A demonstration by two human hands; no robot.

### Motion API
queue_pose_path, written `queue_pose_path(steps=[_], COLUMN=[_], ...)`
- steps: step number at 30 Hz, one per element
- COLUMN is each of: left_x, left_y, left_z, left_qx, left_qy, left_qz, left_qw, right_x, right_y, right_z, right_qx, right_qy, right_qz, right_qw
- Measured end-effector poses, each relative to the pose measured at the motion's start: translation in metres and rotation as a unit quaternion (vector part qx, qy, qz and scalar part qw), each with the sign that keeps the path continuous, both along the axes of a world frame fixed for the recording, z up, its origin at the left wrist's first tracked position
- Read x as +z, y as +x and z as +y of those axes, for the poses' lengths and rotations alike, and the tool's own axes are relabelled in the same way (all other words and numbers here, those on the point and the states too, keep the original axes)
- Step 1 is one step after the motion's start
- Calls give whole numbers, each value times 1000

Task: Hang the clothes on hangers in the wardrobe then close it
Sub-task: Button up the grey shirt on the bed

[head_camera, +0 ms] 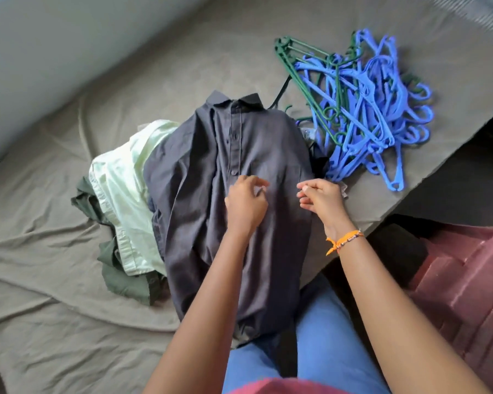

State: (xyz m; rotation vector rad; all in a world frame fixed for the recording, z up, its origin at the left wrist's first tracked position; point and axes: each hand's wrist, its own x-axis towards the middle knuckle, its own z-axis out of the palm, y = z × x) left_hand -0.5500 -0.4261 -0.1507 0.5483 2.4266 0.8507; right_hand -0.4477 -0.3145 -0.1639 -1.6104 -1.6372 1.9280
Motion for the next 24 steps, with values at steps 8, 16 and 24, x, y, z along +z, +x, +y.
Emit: queue_pose_path(steps=[8, 16, 24], left_x=[-13, -31, -46], left_y=[-51, -64, -57], left_z=[83, 125, 131], left_qx=[159, 126, 63], left_qy=[-126, -216, -213], left_qz=[26, 122, 157], left_qw=[979, 961, 962], right_x=[-32, -88, -124], right_y=[-69, -84, -155], right_z=[112, 241, 278], right_qx=[72, 101, 129], right_qy=[89, 265, 254], right_qz=[-40, -204, -270], right_qw=[993, 937, 920])
